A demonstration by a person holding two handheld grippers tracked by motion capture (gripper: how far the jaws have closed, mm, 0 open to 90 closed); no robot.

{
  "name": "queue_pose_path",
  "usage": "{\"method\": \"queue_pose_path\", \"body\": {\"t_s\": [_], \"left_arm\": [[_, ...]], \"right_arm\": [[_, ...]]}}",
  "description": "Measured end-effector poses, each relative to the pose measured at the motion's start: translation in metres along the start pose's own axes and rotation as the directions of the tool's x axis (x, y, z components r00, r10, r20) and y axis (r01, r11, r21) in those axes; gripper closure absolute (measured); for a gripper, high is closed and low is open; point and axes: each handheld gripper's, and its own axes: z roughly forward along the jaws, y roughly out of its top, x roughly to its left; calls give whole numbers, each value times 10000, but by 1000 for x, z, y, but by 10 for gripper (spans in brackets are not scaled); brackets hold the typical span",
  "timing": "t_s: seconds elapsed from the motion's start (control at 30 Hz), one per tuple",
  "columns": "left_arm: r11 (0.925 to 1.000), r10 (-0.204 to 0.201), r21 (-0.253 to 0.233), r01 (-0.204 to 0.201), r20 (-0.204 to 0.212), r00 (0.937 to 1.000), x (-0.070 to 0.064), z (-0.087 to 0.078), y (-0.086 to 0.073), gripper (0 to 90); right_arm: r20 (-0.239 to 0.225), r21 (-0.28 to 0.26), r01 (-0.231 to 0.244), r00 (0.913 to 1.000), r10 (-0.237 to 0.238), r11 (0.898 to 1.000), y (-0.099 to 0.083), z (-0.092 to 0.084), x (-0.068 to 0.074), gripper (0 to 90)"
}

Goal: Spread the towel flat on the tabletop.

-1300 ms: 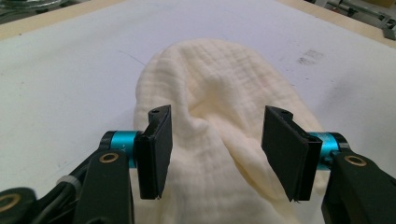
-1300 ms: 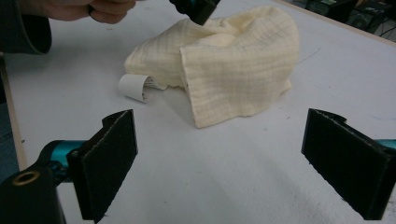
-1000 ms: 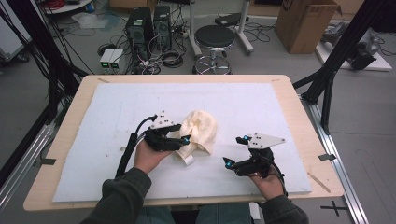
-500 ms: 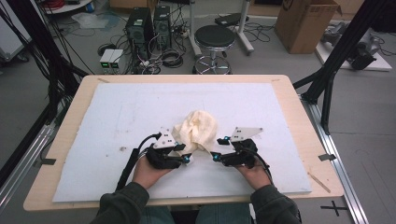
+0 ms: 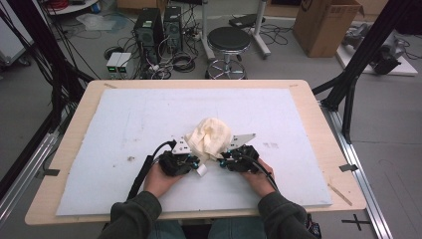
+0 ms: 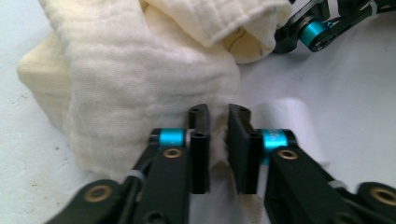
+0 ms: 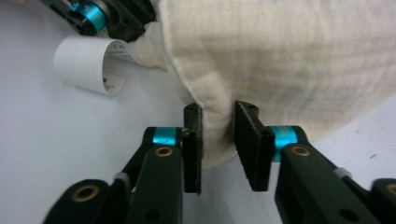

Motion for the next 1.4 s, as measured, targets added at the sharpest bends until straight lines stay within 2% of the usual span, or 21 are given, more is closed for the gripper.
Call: {"method": "queue_pose_path", "body": {"t_s": [0.07, 0.17, 0.2, 0.33, 0.47, 0.6, 0.73, 0.77, 0.93, 1.23, 1.4], "left_arm": [[9999, -151, -19, 151, -3, 9999, 4, 0, -1, 851], [9998, -180, -56, 179, -79, 9998, 7, -2, -1, 864], [9998, -193, -96, 192, -88, 9998, 8, -3, -1, 866], [9992, -172, -359, 170, -64, 9998, 12, -15, -1, 868], [9975, -298, -650, 281, -263, 9992, 18, -31, -1, 869], [9945, -549, -915, 504, -476, 9974, 27, -45, -3, 870], [9917, -532, -1201, 457, -600, 9968, 31, -61, -1, 871], [9911, -504, -1263, 423, -614, 9968, 31, -65, 0, 871], [9888, -364, -1467, 259, -698, 9969, 28, -82, 1, 872], [9852, -310, -1702, 193, -664, 9973, 23, -105, -6, 872], [9840, -257, -1776, 144, -619, 9977, 17, -117, -15, 872]], "right_arm": [[42, -18, -33, 10000, 33, 10000, 0, 0, -2, 786], [-186, -156, -367, 9992, 364, 9992, -2, -1, -6, 799], [-229, -225, -344, 9992, 339, 9992, -2, -2, -7, 799], [-351, -592, -338, 9989, 318, 9977, -2, -11, -8, 802], [-513, -765, -394, 9981, 355, 9963, -3, -22, -10, 795], [-357, -991, -240, 9992, 205, 9948, -3, -36, -14, 796], [-182, -1139, -162, 9997, 142, 9934, -2, -49, -18, 796], [-176, -1214, -218, 9996, 198, 9924, -2, -52, -18, 796], [79, -1240, 145, 9999, -137, 9922, -4, -67, -18, 798], [-24, -1398, 367, 9993, -374, 9895, -15, -86, -10, 794], [-151, -1410, 671, 9974, -700, 9877, -17, -92, -1, 794]]}}
